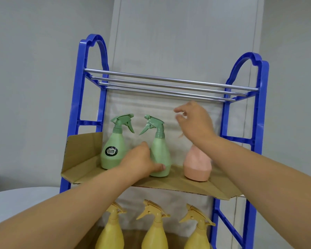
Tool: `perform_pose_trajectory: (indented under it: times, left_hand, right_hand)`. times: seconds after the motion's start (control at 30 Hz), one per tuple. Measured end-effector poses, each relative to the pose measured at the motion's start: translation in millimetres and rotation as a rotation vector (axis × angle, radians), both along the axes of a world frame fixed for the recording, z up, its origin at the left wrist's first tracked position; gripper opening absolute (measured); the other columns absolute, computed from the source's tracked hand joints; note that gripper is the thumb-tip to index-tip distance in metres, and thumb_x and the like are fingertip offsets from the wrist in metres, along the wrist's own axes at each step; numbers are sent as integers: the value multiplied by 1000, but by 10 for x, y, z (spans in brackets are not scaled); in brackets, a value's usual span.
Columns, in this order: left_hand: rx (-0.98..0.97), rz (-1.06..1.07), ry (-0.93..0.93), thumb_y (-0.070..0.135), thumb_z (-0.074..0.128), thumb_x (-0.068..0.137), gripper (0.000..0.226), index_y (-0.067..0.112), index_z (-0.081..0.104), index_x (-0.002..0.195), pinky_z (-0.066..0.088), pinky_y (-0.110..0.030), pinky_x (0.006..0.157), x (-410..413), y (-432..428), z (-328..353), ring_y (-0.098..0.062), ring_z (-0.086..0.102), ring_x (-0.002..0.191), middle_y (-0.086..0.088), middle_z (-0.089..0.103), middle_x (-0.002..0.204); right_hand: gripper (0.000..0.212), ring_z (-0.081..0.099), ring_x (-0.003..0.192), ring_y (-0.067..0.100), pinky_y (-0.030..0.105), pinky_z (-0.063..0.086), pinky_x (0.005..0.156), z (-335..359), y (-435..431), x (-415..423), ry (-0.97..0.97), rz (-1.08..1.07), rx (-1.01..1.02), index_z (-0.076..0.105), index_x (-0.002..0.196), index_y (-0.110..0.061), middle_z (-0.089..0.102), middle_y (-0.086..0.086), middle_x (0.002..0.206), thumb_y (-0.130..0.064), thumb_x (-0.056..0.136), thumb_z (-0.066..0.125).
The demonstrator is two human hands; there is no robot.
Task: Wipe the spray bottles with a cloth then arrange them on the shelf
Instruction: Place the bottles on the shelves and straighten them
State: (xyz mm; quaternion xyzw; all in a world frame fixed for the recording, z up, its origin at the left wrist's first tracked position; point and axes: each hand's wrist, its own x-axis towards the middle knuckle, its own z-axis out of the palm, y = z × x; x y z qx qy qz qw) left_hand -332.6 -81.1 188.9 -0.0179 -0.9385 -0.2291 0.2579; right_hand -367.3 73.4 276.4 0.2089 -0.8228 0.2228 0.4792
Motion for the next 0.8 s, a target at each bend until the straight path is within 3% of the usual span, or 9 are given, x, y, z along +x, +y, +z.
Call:
perform_pose_trajectory:
  times: [0.1, 0.2, 0.67, 0.8]
  left_hand:
    - [-2, 0, 23, 53, 76, 64, 67, 12, 47, 108, 43, -31, 70, -54, 105, -10, -26, 58, 98, -5, 57, 107]
    - [-38, 17, 44, 53, 75, 66, 66, 11, 47, 108, 38, -30, 69, -81, 152, -28, -26, 57, 100, -7, 56, 109]
    - [-7, -5, 29, 53, 76, 65, 67, 12, 49, 110, 43, -31, 72, -95, 169, -31, -25, 57, 99, -6, 58, 109]
    - [-25, -12, 22, 53, 74, 66, 67, 11, 48, 111, 41, -30, 71, -113, 153, -29, -25, 56, 101, -7, 57, 112]
  right_hand:
    - [24, 60, 90, 18, 33, 50, 73, 43, 316, 52, 67, -25, -238, 70, 97, -24, 61, -2, 106, -17, 87, 49]
    - [24, 59, 89, 15, 30, 47, 70, -19, 553, 54, 31, -62, -324, 70, 99, -20, 64, -1, 107, -14, 91, 48]
    - [23, 58, 84, 14, 25, 42, 61, -195, 644, 46, -23, -61, -389, 69, 97, -21, 63, -1, 108, -13, 91, 49]
    - [20, 57, 96, 20, 34, 49, 73, -188, 595, 98, 13, -59, -367, 68, 95, -23, 56, 0, 112, -14, 91, 51]
